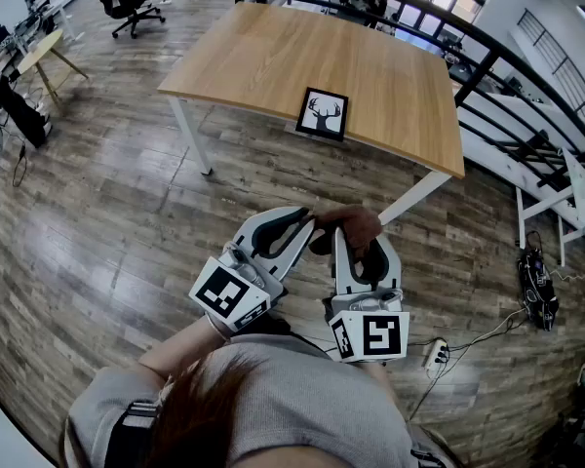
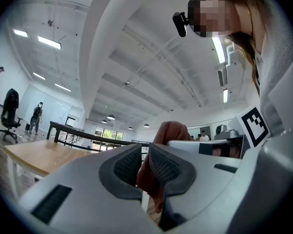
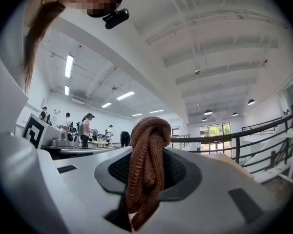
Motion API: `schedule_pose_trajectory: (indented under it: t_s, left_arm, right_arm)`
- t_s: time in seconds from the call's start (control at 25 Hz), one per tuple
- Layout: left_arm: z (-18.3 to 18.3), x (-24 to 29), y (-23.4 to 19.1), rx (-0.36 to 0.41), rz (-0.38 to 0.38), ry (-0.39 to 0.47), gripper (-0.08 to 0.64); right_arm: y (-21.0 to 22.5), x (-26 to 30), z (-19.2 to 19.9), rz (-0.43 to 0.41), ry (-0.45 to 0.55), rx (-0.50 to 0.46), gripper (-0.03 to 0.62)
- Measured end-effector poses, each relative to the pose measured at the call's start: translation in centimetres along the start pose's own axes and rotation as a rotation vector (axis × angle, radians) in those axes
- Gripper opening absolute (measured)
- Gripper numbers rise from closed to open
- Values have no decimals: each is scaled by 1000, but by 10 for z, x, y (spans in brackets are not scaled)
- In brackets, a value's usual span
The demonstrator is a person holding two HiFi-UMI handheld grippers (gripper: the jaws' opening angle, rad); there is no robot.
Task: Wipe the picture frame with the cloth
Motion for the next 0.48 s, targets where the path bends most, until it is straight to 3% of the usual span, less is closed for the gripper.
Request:
schedule_pose_trajectory:
  t_s: [0.48]
  left_arm:
    - [11, 6, -11, -6, -68, 22, 38]
  right_arm:
    - [15, 0, 23, -11, -7, 23, 133]
Point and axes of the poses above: the fingertips, and each gripper's own axes: x forward along the fingers, y to its right, z out of its underside, the point moved 1 cm from there along -x, backward along the fingers, and after that the axes turned 15 degrees about -x, right-handed, at the moved point
